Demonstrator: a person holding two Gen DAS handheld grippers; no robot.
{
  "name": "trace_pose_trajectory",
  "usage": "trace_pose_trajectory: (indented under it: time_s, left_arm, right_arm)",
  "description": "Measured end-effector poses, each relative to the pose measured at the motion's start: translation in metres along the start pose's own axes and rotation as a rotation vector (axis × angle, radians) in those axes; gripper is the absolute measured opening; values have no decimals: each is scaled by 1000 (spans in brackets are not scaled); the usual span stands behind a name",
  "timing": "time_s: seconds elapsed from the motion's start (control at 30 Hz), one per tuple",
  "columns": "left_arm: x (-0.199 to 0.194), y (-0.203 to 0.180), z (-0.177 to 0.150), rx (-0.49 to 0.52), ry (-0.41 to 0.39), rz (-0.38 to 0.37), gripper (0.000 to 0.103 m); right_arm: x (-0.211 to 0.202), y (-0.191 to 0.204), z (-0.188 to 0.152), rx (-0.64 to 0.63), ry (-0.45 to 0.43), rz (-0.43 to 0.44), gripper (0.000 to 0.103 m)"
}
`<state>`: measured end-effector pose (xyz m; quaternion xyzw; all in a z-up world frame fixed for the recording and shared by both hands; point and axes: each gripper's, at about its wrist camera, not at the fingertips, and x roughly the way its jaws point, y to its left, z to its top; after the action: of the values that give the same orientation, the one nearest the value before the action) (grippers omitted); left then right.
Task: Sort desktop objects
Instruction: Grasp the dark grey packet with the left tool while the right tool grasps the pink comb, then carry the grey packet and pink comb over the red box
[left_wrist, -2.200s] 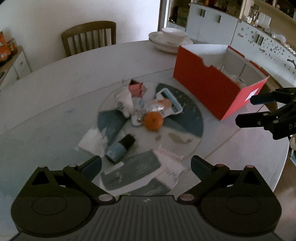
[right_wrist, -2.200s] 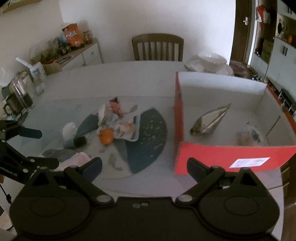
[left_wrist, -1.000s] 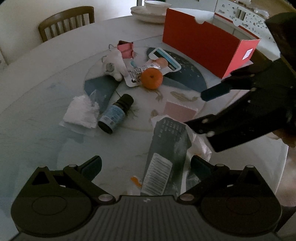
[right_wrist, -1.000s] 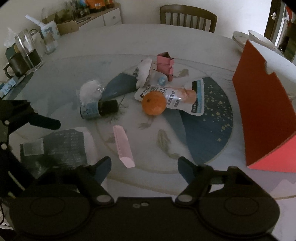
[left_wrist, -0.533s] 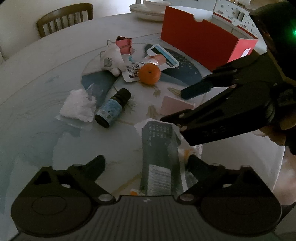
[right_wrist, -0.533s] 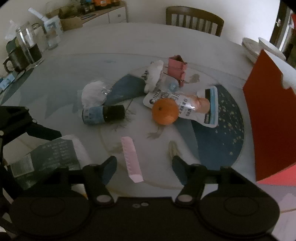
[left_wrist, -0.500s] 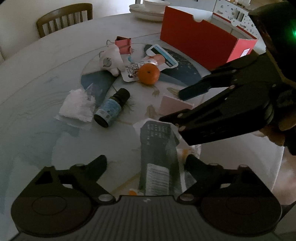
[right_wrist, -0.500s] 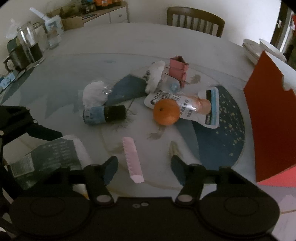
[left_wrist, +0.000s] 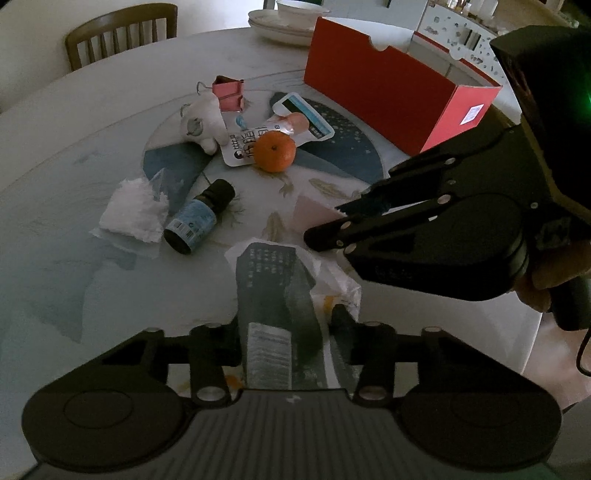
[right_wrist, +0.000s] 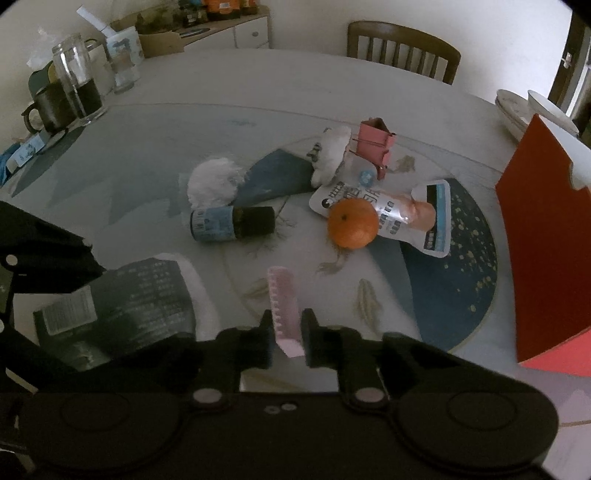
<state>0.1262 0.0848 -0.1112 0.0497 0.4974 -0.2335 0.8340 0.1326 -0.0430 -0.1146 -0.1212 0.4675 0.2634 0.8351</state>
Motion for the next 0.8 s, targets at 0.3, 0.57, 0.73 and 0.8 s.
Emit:
trace_pose_trajectory:
  time_s: [0.3, 0.57, 0.73, 0.8]
  left_arm:
    - [-3, -1, 5, -32, -14, -20, 23]
    - [-8, -12, 12, -25, -23, -18, 18]
    - [-15, -18, 18, -31, -30, -33, 18]
    - [-18, -21, 21, -35, -29, -33, 18]
  right_arm:
    - [-11, -17, -4, 95, -9, 15, 9]
    - [-35, -33, -10, 138, -33, 5, 9]
    - [-53, -44, -16, 163, -50, 4, 9]
    - [-61, -50, -19, 174, -61, 5, 9]
